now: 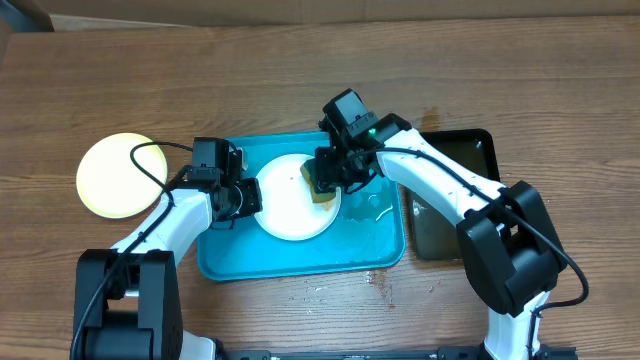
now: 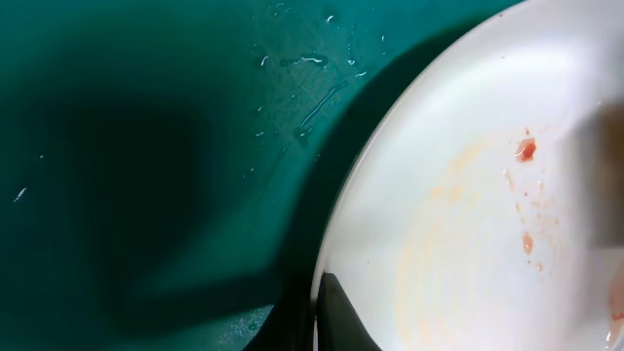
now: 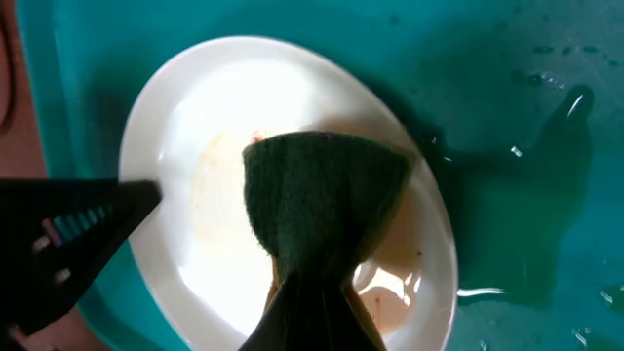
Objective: Clean dirty plates on tray and stack at the side
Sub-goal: 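Scrub the white plate held by the left gripper with the sponge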
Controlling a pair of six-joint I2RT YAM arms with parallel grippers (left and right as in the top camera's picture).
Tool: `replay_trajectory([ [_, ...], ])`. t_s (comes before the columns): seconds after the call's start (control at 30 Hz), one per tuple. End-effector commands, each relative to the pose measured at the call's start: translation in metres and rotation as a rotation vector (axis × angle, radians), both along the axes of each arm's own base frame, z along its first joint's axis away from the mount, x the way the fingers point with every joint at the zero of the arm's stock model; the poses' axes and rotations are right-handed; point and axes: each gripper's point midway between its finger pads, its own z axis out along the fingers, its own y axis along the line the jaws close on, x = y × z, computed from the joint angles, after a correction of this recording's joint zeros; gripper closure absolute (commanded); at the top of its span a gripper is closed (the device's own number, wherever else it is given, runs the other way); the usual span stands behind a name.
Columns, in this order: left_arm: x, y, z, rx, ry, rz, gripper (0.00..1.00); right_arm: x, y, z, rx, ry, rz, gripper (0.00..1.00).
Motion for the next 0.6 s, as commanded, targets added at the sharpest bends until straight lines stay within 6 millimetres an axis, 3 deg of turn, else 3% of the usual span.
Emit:
replay_trajectory([
  [0.0, -0.007, -0.004, -0.007, -0.005, 0.026, -0.021, 0.96, -0.005, 0.003, -0.005, 0.009, -0.001, -0.073, 0.96],
  [0.13, -0.007, -0.004, -0.007, -0.005, 0.027, -0.021, 0.96, -0.017, 0.005, -0.023, -0.004, 0.015, -0.105, 0.96],
  [0.27, -0.007, -0.004, -0.007, -0.005, 0.026, -0.021, 0.96, -0.028, -0.007, -0.041, -0.103, 0.017, -0.160, 0.96],
  [0.57, -0.007, -0.004, -0.007, -0.005, 0.026, -0.021, 0.96, -0.040, -0.015, -0.066, -0.108, 0.060, -0.259, 0.96],
])
